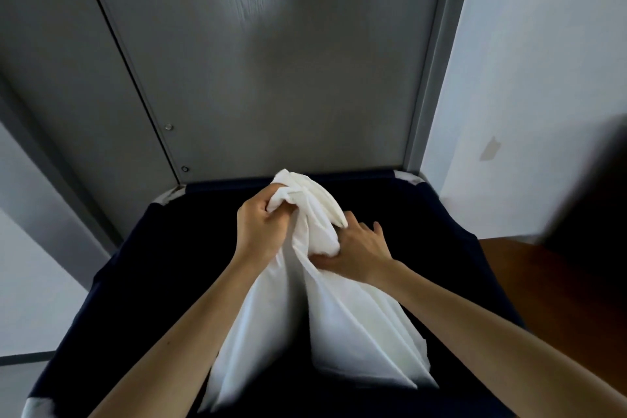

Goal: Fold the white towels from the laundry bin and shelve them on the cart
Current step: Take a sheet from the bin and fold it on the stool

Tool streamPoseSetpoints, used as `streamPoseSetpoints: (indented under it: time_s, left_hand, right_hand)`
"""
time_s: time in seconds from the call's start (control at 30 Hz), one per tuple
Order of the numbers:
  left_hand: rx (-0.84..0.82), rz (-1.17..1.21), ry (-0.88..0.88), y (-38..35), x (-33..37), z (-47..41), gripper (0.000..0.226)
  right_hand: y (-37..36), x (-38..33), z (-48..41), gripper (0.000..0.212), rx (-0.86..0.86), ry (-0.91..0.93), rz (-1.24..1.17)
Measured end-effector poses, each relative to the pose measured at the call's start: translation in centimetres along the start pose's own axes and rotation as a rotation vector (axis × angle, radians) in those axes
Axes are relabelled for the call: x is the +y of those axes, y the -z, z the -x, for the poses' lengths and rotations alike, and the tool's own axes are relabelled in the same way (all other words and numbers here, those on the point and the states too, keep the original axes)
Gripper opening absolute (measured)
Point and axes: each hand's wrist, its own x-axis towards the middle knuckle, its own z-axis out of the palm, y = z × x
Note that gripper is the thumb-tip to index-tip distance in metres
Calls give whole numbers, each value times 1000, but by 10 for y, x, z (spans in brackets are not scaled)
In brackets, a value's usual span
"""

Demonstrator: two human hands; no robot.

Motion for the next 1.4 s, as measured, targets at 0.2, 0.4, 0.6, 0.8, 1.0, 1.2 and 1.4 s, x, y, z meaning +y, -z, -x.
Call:
streamPoseSetpoints:
  time_s: [0.2,0.4,0.6,0.8,1.0,1.2,1.4]
  left_hand:
    - [142,88,8,30,3,-17,38]
    - [155,-122,16,27,1,-25,25]
    - [157,-329,183,10,3,-44,38]
    - [203,-71,390,-8,1,-51,22]
    - [257,230,505,-5,16,-54,24]
    - [223,441,592,5,28,-54,28]
    - [369,611,637,12,22,-68,34]
  right_hand:
    - [-8,35,-1,58,12,60,52]
    - [3,54,-24,43,-46,-190,-157]
    - [19,-22,11,25,577,282,-564]
    - [-11,-32,22,75,-100,237,-602]
    - [-7,-1,-31,91,-21,182,-393]
    - [35,3,-73,29,382,62,-168]
    - [58,-15,-94,20,356,7,-485]
